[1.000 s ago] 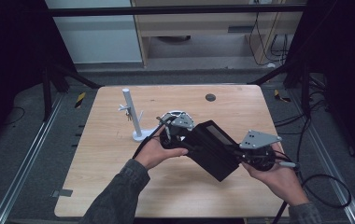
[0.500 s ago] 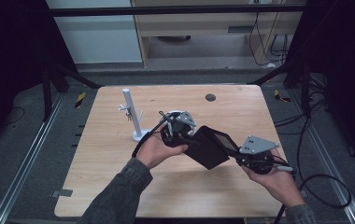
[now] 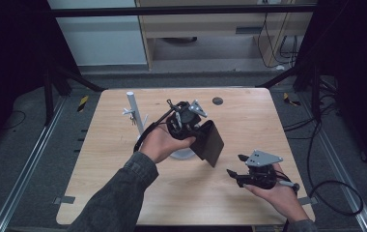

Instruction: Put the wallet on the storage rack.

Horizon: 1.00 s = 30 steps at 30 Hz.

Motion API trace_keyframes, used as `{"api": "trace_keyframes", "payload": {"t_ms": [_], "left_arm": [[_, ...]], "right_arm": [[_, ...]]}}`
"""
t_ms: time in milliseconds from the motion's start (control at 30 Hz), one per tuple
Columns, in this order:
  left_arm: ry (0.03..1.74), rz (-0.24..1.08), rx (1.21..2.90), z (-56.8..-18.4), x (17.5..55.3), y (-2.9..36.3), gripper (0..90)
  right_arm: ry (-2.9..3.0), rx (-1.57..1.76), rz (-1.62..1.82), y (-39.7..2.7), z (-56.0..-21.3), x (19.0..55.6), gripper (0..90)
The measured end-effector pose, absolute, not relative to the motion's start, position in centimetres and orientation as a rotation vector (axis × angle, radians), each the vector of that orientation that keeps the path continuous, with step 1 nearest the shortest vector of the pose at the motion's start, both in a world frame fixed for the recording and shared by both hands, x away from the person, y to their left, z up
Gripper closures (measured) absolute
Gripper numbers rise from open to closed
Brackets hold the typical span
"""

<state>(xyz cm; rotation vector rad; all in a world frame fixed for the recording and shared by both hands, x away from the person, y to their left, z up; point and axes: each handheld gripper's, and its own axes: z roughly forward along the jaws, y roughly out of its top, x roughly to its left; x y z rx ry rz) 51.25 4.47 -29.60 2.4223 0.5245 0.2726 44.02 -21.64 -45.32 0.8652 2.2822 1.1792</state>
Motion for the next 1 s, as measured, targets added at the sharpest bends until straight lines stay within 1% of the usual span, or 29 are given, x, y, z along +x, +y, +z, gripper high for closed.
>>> {"api": "trace_keyframes", "payload": {"t_ms": [67,200,333,600,867,1000], "left_arm": [[0.543,0.287,2.425,-29.3,51.4,4.8,80.5],[0.563,0.279,2.417,-28.7,51.6,5.3,80.6],[0.576,0.306,2.420,-27.9,51.5,5.4,80.5],[0.596,0.336,2.387,-26.2,51.5,6.0,80.5],[0.641,0.397,2.355,-25.4,51.8,7.4,80.5],[0.672,0.415,2.345,-25.0,52.1,8.5,80.5]], "right_arm": [[2.255,0.929,1.173,-21.9,-46.0,44.6,22.0],[2.191,1.046,1.131,-22.5,-46.9,45.7,13.9],[2.148,1.195,1.071,-23.2,-47.6,46.7,9.4],[2.153,1.301,0.973,-23.4,-49.5,47.4,7.6],[2.165,1.337,0.922,-23.1,-50.4,47.6,7.2],[2.181,1.349,0.898,-23.0,-50.9,47.7,5.3]]}}
